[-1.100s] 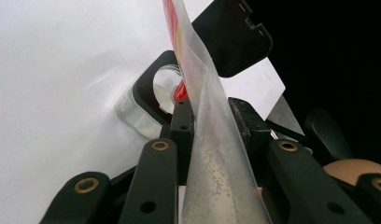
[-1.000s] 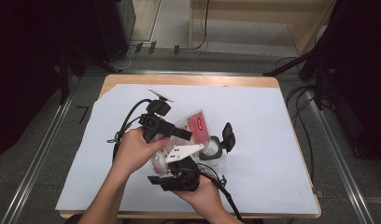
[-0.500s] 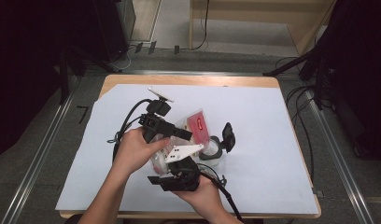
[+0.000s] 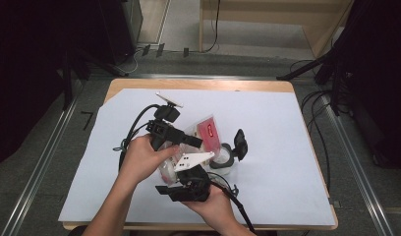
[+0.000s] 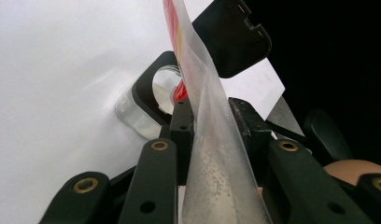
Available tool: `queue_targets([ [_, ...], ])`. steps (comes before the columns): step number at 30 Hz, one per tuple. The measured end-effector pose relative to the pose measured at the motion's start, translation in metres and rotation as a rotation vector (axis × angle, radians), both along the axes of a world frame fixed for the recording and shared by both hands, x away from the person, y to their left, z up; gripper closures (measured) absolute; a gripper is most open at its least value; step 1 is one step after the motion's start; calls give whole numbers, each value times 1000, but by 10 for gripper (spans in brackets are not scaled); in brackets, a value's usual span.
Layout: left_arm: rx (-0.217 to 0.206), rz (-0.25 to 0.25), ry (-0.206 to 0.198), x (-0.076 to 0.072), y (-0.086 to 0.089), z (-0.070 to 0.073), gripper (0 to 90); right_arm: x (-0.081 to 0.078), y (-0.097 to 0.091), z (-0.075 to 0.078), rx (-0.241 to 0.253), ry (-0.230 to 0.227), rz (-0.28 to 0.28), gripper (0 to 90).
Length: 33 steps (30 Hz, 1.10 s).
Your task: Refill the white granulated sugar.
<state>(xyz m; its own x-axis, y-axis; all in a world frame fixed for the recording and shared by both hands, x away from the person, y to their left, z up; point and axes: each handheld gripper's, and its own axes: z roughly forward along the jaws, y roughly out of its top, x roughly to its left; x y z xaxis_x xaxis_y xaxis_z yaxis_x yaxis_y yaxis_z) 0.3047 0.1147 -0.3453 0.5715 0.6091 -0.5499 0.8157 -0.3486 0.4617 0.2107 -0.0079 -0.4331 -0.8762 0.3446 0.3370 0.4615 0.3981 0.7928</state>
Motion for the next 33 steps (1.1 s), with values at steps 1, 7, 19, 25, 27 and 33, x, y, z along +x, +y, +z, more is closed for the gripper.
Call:
queue_targets([
  [1,1,0,0,0,0,0,731,0,0,0,1,0,0,630],
  [7,0,0,0,0,0,0,731,0,0,0,1,0,1,630],
  [19,6,0,2,-1,0,1,730,0,0,0,0,1,2,630],
  [25,9,-6,-4,-1,0,1,730,-1,0,1,3,3,2,630],
  [27,8,-5,-3,-1,0,1,730,-1,0,1,4,4,3,630],
  [33,7,-2,-5,-2,0,2,728,-1,0,1,8,9,5,630],
])
